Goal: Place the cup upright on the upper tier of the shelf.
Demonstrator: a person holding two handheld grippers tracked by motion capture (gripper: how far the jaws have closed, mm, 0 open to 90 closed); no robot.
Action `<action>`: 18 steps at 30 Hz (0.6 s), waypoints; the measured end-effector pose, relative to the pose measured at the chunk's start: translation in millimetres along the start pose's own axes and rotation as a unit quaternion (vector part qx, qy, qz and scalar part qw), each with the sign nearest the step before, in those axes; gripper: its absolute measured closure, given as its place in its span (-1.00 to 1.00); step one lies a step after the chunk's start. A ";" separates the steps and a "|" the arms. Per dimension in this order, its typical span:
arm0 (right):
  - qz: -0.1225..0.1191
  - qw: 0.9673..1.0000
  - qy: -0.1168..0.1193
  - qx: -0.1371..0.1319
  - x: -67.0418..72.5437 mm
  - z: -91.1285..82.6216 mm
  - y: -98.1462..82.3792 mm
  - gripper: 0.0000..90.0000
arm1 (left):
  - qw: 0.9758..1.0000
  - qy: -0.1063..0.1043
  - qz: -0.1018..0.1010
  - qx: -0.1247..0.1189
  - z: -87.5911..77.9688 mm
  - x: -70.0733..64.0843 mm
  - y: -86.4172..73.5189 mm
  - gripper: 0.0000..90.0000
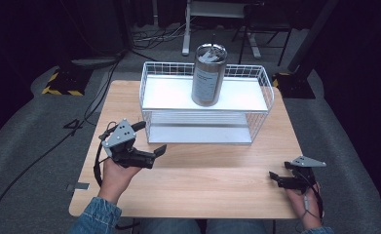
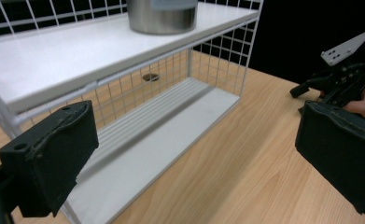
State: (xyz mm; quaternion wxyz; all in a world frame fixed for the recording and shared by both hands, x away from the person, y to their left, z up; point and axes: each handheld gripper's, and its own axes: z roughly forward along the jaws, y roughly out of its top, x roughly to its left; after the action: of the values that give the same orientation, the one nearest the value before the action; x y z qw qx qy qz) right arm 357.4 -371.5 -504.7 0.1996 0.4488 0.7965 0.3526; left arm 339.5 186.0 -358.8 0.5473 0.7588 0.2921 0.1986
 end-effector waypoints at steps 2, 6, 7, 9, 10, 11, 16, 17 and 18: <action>0.000 1.000 0.000 0.000 0.1 0.0 0.0 -0.60 | 1.000 -0.002 -0.008 0.005 0.8 1.1 -9.0 -1.00; 0.000 1.000 0.000 0.000 0.1 0.0 0.0 -0.60 | 1.000 0.003 -0.012 0.015 2.3 2.5 -23.4 -1.00; 0.000 1.000 0.000 0.000 0.1 0.0 0.0 -0.60 | 1.000 0.005 -0.013 0.019 2.8 3.0 -27.2 -1.00; 0.000 1.000 0.000 0.000 0.1 0.0 0.0 -0.60 | 1.000 0.006 -0.015 0.025 3.8 3.9 -35.9 -1.00; 0.000 1.000 0.000 0.000 0.1 0.0 0.0 -0.60 | 0.999 0.006 -0.017 0.029 4.0 4.1 -38.7 -1.00; 0.000 1.000 0.000 0.000 0.2 0.0 0.0 -0.60 | 0.999 0.008 -0.016 0.031 4.5 4.5 -42.5 -1.00; -0.001 1.000 -0.001 0.000 0.1 0.0 0.0 -0.60 | 0.998 0.017 -0.011 0.057 7.7 1.5 -61.7 -1.00; 0.000 1.000 -0.001 0.000 0.1 0.0 0.0 -0.60 | 0.998 0.017 -0.012 0.061 8.6 1.2 -65.5 -1.00; 0.000 1.000 0.000 0.000 0.1 0.0 0.0 -0.60 | 0.998 0.018 -0.011 0.064 9.3 1.2 -68.2 -1.00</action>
State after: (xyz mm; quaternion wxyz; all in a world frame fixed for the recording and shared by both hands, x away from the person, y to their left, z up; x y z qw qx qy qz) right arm 357.3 -371.3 -504.7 0.2001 0.4487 0.7966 0.3523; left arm 330.7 195.9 -426.4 0.4947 0.7850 0.3227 0.1870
